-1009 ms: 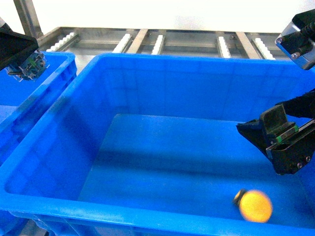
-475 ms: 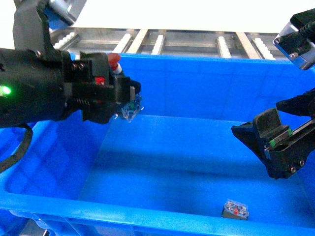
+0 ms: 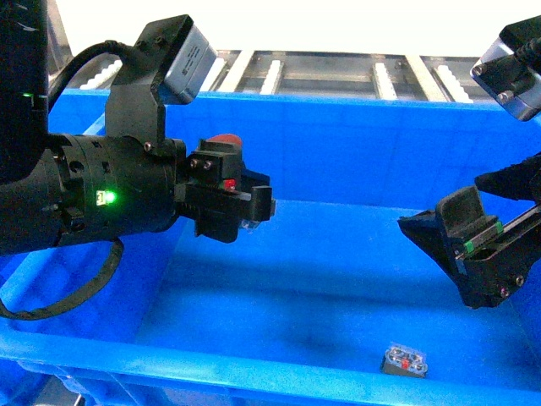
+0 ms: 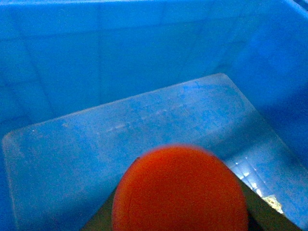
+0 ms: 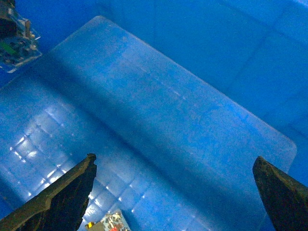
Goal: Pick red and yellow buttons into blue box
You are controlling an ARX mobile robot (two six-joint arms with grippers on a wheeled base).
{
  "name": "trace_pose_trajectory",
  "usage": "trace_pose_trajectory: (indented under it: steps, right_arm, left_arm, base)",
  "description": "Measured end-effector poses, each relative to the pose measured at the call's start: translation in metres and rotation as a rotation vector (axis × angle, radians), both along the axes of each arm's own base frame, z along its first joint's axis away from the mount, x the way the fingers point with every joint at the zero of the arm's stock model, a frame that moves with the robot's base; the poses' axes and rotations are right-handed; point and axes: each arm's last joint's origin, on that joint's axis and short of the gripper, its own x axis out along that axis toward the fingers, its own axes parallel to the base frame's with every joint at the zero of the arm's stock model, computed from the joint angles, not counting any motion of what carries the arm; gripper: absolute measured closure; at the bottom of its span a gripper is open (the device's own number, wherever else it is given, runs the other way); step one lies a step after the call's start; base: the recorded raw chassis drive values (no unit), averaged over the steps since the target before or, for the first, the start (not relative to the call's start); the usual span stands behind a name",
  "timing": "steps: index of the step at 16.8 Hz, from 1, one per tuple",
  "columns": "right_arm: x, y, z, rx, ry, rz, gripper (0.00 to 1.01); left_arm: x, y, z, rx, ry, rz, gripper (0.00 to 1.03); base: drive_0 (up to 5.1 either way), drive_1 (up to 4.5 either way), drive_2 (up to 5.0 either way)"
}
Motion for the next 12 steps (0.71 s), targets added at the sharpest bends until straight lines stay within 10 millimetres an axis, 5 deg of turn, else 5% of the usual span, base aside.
trace_pose_trajectory:
  steps: [6, 12]
  right_arm:
    - [0.0000, 0.0000, 0.0000, 0.000, 0.000, 0.000, 0.03]
    - [0.0000, 0.0000, 0.0000, 0.000, 0.000, 0.000, 0.03]
  left_arm:
    - [-0.0003, -0.0007, 0.0000, 0.001, 0.000, -0.003, 0.03]
    - [-0.0003, -0.0007, 0.0000, 0.000, -0.001, -0.003, 0.05]
  base:
    - [0.0, 0.00, 0.0]
    - [0.0, 0.00, 0.0]
